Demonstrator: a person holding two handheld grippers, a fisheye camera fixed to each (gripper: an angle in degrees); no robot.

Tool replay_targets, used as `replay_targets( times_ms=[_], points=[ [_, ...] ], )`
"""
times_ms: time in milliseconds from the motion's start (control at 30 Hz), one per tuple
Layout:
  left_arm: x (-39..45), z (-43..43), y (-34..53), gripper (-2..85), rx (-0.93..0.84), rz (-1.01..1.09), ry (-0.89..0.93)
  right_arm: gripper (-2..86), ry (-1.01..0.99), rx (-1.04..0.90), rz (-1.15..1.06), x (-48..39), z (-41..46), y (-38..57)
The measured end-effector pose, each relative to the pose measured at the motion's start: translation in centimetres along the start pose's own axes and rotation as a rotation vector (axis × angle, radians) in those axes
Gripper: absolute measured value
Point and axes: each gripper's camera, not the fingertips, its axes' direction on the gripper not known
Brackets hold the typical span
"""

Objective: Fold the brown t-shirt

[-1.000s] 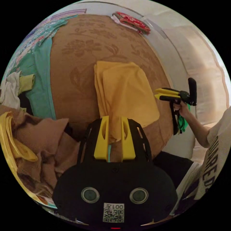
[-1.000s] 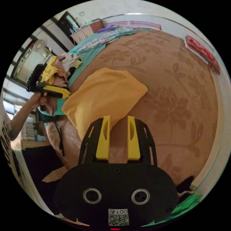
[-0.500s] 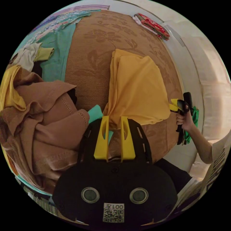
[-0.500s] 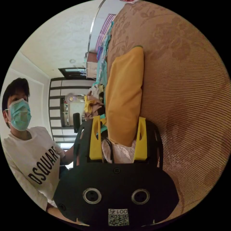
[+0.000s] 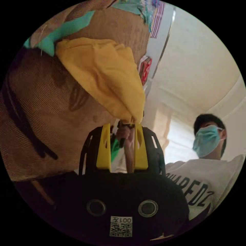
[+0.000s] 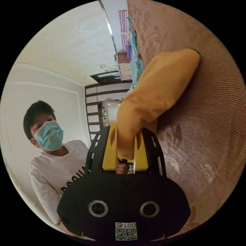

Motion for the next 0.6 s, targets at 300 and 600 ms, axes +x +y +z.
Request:
replay_targets(
  times_ms=[300,600],
  points=[
    [10.5,5.7,8.6,21.3,-0.144,-0.155,0.306,13.0,0.236,-0.034,-0.034,-16.2,-2.5,10.6],
    [19.0,18.2,18.1,7.6,-0.150,-0.097,0.264,11.0,0.220,-0.007,-0.129,-25.4,-12.9,18.6]
  ],
)
